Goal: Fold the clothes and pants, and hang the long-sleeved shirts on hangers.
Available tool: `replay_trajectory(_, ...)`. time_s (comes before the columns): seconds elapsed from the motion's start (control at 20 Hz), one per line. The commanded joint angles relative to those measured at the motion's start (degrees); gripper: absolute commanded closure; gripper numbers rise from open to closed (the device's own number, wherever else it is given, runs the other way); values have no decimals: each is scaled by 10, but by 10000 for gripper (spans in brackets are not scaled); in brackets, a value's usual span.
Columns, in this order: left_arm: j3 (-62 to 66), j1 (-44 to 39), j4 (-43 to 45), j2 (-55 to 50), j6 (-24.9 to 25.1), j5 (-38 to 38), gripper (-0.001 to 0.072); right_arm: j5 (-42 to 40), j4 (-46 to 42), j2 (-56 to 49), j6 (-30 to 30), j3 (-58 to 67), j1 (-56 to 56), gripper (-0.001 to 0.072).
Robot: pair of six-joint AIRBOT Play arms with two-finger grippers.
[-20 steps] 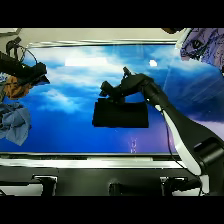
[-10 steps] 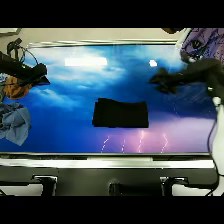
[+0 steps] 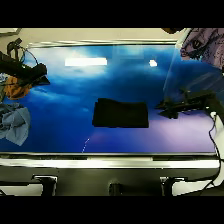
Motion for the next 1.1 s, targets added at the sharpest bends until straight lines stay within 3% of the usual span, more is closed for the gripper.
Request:
replay_trajectory(0.0, 0, 0, 0, 0, 0, 0, 690, 37, 26, -37, -29, -16, 40, 226)
replay_trajectory(0.2, 0, 0, 0, 0, 0, 0, 690, 62, 26, -58, -18, -16, 83, 258)
replay_trajectory(0.3, 0, 0, 0, 0, 0, 0, 690, 68, 28, -59, -7, -16, 98, 422)
replay_trajectory(0.4, 0, 0, 0, 0, 0, 0, 690, 60, 37, -57, -5, -9, 106, 688)
replay_trajectory(0.55, 0, 0, 0, 0, 0, 0, 690, 50, 41, -36, 14, 55, 97, 688)
replay_trajectory(1.05, 0, 0, 0, 0, 0, -3, 690, 44, -31, -27, 207, 394, -8, 688)
